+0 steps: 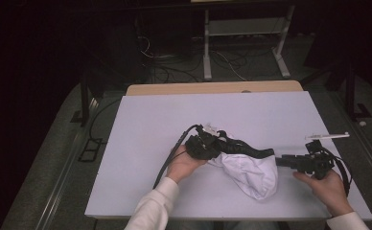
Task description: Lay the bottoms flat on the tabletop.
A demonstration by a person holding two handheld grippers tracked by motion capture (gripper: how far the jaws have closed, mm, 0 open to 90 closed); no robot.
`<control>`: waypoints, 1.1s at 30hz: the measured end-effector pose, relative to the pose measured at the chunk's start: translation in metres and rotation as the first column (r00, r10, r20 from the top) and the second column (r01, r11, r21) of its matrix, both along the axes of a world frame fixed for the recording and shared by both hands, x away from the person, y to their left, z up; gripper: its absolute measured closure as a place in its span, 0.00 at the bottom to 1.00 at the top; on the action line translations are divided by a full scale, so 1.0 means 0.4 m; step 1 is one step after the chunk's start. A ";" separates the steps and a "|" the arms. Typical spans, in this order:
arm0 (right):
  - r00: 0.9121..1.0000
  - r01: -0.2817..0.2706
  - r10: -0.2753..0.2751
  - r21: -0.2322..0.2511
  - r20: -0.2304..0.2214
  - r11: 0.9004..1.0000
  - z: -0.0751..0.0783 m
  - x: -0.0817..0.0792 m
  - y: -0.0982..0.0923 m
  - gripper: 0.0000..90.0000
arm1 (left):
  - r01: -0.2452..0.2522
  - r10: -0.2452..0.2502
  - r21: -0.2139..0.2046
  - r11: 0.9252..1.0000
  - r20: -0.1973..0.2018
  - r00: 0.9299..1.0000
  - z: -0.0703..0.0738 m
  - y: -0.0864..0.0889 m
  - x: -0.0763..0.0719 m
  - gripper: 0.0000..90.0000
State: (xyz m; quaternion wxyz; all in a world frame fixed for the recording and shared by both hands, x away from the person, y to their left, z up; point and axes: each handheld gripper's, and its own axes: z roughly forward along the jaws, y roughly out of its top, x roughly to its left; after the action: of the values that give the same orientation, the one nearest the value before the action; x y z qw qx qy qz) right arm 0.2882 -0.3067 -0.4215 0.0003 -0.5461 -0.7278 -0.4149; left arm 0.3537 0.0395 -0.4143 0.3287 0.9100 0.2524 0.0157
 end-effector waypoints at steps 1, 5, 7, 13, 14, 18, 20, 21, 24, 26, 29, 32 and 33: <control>1.000 0.017 -0.017 0.002 -0.002 1.000 0.000 0.009 -0.001 0.58 | 0.000 0.000 0.000 1.000 0.000 1.000 0.000 0.000 0.000 0.95; 0.997 0.067 -0.067 0.016 -0.030 0.998 -0.011 0.050 0.000 0.57 | 0.005 -0.005 -0.007 1.000 -0.002 1.000 -0.005 -0.011 0.002 0.95; 0.996 0.082 -0.082 0.012 -0.043 0.997 -0.016 0.059 0.001 0.57 | 0.003 -0.003 -0.008 1.000 -0.002 1.000 -0.005 -0.013 0.002 0.95; 0.985 0.052 -0.041 0.065 -0.165 0.997 -0.062 0.104 0.015 0.78 | -0.001 0.001 -0.016 1.000 -0.006 1.000 -0.011 -0.018 0.011 0.95; 0.987 0.033 -0.022 0.073 -0.157 0.997 -0.061 0.107 0.017 0.88 | -0.001 0.001 -0.016 1.000 -0.005 1.000 -0.011 -0.019 0.013 0.95; 0.996 0.016 -0.015 0.012 -0.087 1.000 -0.037 0.107 0.016 0.94 | 0.002 -0.002 -0.010 1.000 -0.002 1.000 -0.007 -0.029 0.023 0.95; 0.999 0.040 -0.039 -0.060 0.011 0.997 -0.009 0.101 0.001 0.95 | 0.005 -0.005 -0.002 1.000 0.006 1.000 0.002 -0.040 0.032 0.94; 0.998 0.058 -0.055 -0.093 0.037 0.994 0.000 0.099 -0.005 0.95 | 0.006 -0.006 -0.003 1.000 0.005 1.000 0.016 -0.049 0.044 0.92; 0.989 0.132 -0.119 -0.159 0.089 0.978 0.008 0.097 -0.033 0.95 | -0.017 0.018 -0.024 1.000 0.031 0.999 0.033 -0.053 0.053 0.80; 0.986 0.161 -0.152 -0.153 0.069 0.975 -0.003 0.101 -0.054 0.95 | -0.067 0.071 -0.068 0.995 0.052 0.996 0.058 -0.041 0.067 0.72; 0.984 0.179 -0.173 -0.153 0.050 0.972 -0.019 0.104 -0.070 0.95 | -0.107 0.112 -0.100 0.989 0.052 0.992 0.067 -0.024 0.077 0.65; 0.980 0.200 -0.198 -0.148 0.033 0.969 -0.030 0.105 -0.087 0.95 | -0.175 0.180 -0.122 0.977 0.027 0.983 0.066 0.010 0.092 0.62; 0.978 0.208 -0.205 -0.141 0.034 0.968 -0.030 0.104 -0.093 0.95 | -0.201 0.205 -0.116 0.973 0.017 0.979 0.058 0.028 0.096 0.61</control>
State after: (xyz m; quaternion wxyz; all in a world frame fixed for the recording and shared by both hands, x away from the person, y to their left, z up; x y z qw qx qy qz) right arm 0.3299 -0.3441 -0.4334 -0.0891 -0.6135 -0.6949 -0.3645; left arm 0.3923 0.0507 -0.3911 0.3802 0.8589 0.3398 0.0481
